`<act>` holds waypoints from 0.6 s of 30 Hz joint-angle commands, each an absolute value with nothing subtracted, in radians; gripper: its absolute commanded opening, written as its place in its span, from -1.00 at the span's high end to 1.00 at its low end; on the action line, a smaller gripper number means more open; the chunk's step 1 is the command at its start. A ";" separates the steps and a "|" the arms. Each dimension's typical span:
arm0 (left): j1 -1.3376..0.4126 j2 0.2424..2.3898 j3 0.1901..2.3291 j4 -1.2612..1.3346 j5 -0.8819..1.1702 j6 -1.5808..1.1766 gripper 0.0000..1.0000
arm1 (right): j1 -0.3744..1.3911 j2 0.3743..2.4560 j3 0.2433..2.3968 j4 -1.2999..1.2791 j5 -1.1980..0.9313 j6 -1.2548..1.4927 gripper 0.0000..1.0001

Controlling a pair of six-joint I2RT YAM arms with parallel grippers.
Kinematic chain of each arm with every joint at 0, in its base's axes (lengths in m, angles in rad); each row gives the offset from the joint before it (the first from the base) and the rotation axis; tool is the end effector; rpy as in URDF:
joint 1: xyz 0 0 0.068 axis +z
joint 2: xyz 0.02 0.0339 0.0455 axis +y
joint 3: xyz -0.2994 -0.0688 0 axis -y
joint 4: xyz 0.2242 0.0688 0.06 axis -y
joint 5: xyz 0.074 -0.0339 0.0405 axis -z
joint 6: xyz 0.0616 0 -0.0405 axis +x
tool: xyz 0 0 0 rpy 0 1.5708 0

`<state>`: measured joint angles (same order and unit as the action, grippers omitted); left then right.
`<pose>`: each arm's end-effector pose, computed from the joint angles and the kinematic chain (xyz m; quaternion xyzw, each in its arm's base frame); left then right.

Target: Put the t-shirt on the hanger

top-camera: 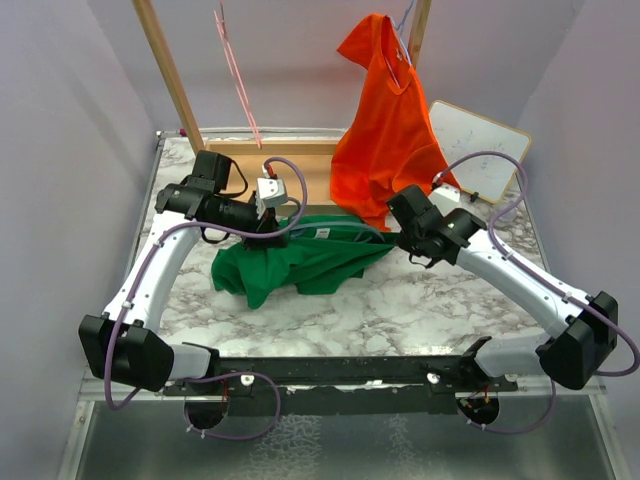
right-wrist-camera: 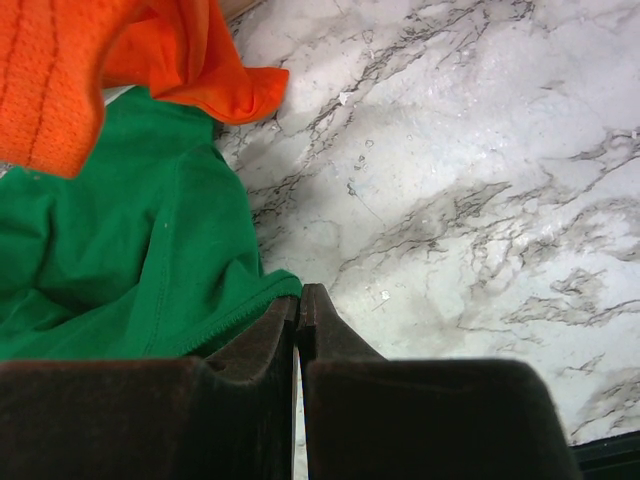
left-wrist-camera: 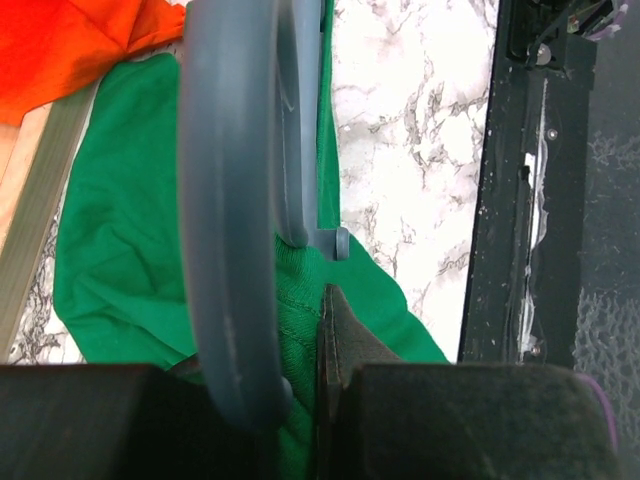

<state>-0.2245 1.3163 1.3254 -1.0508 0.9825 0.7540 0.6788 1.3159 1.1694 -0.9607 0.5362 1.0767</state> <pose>0.2059 -0.0996 0.3719 0.5088 0.6933 -0.3791 0.3417 0.2002 0.1211 0.3163 0.2451 0.9079 0.0057 0.3399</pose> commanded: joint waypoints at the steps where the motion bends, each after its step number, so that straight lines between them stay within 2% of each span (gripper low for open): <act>1: -0.210 1.287 1.287 -1.017 0.905 0.739 1.00 | 0.652 1.255 1.159 -1.037 0.668 1.075 0.99; 10: -0.215 1.297 1.247 -0.856 0.846 0.645 1.00 | 0.652 1.235 1.197 -1.005 0.650 0.971 0.99; 18: -0.249 1.351 1.291 -0.811 0.851 0.589 1.00 | 0.713 1.330 1.383 -1.033 0.676 0.866 0.98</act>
